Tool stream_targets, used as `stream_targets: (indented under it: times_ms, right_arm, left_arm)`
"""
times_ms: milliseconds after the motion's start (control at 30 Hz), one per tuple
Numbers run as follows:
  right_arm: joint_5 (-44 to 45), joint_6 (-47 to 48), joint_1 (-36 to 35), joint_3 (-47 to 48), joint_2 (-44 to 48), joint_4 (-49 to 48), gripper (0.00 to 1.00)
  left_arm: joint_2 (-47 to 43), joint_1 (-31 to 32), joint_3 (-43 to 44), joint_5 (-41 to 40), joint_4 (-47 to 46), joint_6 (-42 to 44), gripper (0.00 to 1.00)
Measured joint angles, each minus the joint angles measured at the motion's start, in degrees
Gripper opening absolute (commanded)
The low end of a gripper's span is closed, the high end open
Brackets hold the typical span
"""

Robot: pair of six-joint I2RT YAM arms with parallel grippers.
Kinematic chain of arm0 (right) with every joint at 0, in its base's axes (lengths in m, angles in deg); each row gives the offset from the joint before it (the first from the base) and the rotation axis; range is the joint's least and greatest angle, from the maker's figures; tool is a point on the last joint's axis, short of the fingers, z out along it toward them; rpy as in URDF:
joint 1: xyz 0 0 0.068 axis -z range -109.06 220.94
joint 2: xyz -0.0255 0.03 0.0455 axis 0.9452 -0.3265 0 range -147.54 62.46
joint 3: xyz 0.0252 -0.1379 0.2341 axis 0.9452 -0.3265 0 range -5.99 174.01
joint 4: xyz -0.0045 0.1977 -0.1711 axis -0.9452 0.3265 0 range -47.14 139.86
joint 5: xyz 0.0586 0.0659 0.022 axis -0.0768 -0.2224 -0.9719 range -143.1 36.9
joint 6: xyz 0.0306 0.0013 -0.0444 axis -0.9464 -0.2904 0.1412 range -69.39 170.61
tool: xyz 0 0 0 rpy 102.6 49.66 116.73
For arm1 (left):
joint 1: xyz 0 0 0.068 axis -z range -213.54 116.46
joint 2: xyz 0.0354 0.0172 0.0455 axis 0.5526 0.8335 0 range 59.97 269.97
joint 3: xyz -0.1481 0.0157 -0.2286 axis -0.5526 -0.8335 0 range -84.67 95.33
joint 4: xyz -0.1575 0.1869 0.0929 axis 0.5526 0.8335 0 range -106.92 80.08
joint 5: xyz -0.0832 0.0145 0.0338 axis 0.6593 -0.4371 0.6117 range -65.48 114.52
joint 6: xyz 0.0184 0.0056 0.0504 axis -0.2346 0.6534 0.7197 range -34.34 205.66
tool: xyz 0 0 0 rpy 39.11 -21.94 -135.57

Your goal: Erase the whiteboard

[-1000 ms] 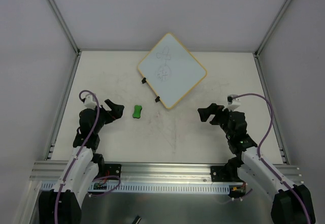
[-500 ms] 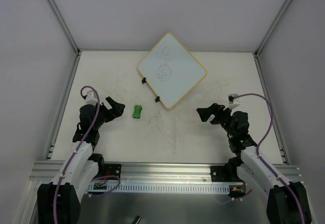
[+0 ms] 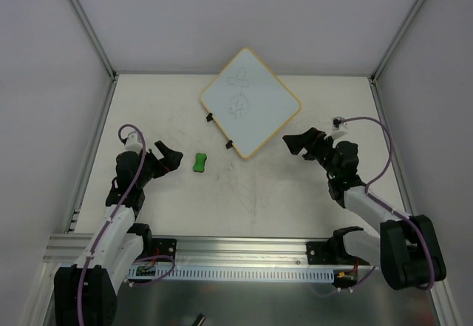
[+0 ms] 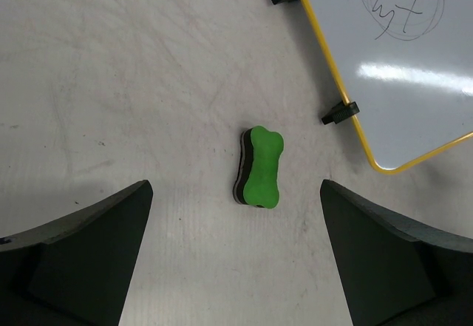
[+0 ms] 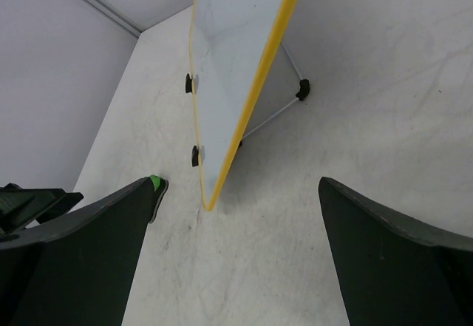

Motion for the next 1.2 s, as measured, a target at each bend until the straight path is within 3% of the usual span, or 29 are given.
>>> stream_targets:
  times_ms: [500, 900, 933, 967, 1067, 1200]
  right_arm:
    - [-2.9, -1.4, 1.1, 16.0, -24.4, -11.6, 0.98]
    - [-7.1, -4.5, 3.5, 21.5, -33.8, -16.9, 0.76]
    - [-7.4, -4.9, 3.6, 21.5, -34.1, -17.6, 0.71]
    - [-7.6, -5.2, 3.7, 21.5, -34.4, -18.4, 0.59]
    - [-8.5, -6.2, 3.8, 21.5, -35.2, -19.9, 0.43]
    - [-9.2, -6.9, 3.8, 21.5, -35.4, -20.4, 0.40]
  left_arm:
    - [1.8, 0.8, 0.3, 0.0, 0.1, 0.9, 0.99]
    - [4.5, 3.5, 2.3, -4.8, 2.8, 0.8, 0.99]
    - [4.8, 3.9, 2.4, -5.2, 3.1, 0.8, 0.99]
    - [5.1, 4.7, 2.6, -6.0, 3.3, 0.8, 0.99]
    - [6.3, 7.4, 3.6, -7.9, 4.0, 0.7, 0.99]
    - [8.8, 10.6, 5.9, -9.9, 4.7, 0.7, 0.99]
